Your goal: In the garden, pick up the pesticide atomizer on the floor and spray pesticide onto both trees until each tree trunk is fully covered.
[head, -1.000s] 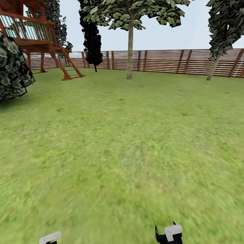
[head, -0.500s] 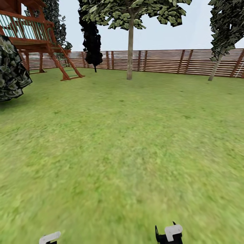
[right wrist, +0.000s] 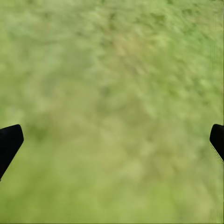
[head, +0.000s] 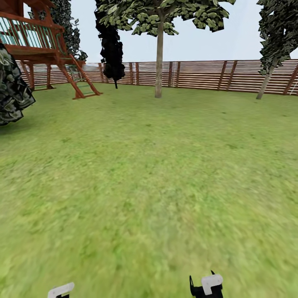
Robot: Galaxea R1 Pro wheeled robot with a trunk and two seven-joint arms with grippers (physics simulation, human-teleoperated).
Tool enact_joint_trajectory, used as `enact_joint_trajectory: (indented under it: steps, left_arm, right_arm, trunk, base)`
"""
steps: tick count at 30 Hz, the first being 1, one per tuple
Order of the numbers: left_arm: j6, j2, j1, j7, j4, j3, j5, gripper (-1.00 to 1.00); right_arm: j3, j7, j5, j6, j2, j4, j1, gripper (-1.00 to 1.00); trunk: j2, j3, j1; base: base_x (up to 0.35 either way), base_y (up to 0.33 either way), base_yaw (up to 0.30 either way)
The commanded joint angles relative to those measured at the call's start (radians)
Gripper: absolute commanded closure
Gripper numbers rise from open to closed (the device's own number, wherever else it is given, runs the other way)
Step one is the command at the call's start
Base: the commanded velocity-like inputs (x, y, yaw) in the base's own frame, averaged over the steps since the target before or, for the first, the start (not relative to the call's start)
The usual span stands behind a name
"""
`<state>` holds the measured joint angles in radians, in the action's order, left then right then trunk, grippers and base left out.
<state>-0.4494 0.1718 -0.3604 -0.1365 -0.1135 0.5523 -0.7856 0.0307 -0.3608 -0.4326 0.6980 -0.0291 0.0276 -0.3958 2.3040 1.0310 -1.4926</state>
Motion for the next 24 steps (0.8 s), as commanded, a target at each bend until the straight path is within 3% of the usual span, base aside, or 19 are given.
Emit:
enact_joint_trajectory:
  steps: [1,24]
  left_arm:
    - [0.0,0.0,0.0,0.0,0.0,0.0,0.0,1.0]
    - [-0.002,0.0,0.001,0.0,0.0,-0.001,0.0,1.0]
  right_arm:
    - [0.0,0.0,0.0,0.0,0.0,0.0,0.0,-1.0]
    - [0.0,-0.001,0.0,0.0,0.0,0.0,0.0,-1.0]
  trunk:
    - [0.0,0.0,0.0]
    - [0.0,0.0,0.0]
  base:
    - [0.34,0.0,0.0]
    - [0.34,0.0,0.0]
